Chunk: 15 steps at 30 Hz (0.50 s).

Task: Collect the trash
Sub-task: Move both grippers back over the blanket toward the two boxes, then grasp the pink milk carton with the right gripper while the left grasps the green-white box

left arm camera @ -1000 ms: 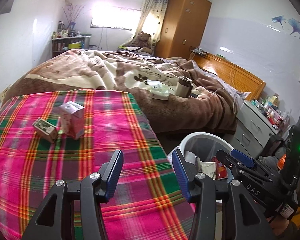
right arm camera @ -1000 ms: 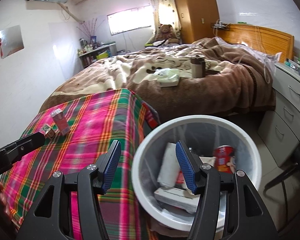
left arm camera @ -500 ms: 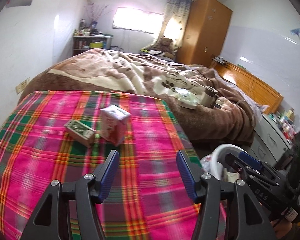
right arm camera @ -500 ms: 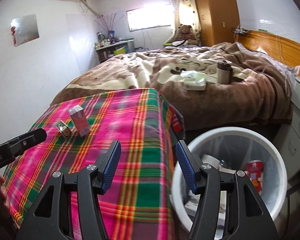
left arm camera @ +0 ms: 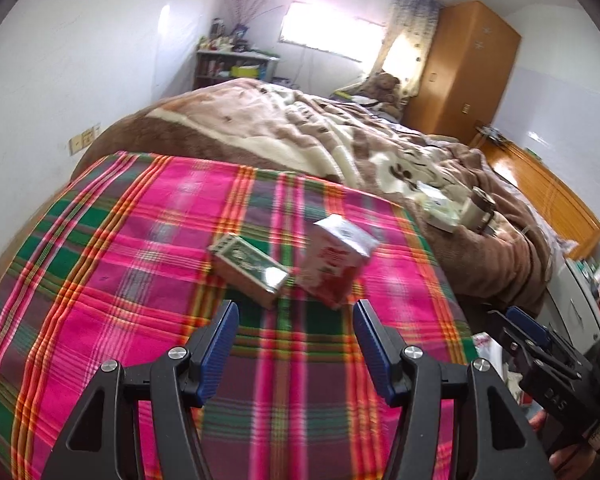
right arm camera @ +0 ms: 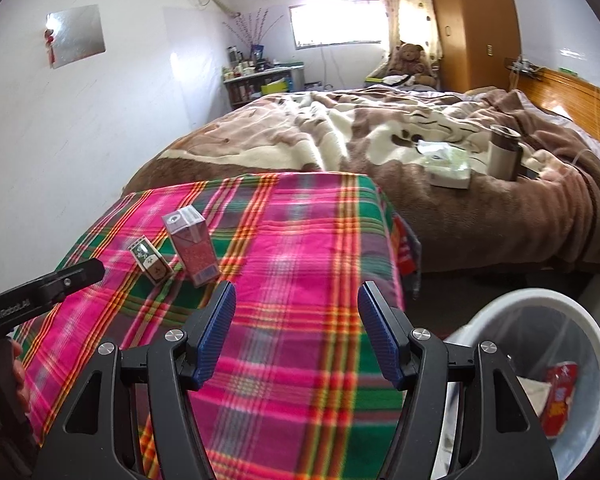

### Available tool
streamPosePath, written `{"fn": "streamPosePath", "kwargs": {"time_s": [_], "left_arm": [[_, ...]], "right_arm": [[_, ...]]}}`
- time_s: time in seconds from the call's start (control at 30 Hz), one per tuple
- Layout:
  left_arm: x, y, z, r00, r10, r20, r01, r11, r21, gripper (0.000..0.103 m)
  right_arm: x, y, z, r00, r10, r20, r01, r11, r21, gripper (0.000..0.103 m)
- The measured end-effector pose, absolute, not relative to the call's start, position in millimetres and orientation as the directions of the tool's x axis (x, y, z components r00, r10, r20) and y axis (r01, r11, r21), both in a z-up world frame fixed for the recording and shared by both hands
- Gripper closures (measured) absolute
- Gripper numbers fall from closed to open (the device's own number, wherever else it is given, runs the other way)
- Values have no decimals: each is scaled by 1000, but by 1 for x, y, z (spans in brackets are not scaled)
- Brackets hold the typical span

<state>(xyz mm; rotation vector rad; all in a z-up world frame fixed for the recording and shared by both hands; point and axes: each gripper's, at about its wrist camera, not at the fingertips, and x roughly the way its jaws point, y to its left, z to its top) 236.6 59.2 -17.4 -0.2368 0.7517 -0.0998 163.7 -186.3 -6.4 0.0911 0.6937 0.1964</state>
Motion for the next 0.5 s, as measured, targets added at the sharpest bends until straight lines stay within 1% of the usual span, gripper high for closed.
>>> {"fn": "streamPosePath", "kwargs": {"time_s": [0.17,0.27,0.4,0.5], "left_arm": [[262,79,-30,709,-169,-685,-40,960,-278,44],[276,85,-35,705,-159,-691,-50,961,-272,44],[298,95,-42,687,-197,-699,-53,947,-318,44],[310,97,-45,685,-204,-700,-46,946,-321,44]], "right_arm": [[181,-169,-9,738,248,-628,-196,969,152,38],[191,-161,-13,728,262,-634,-217,965,151,38],[204,-145,-21,698,302,-649,-268,951,153,38],[210,-133,-25,678,322,-661,-300,942,151,38]]}}
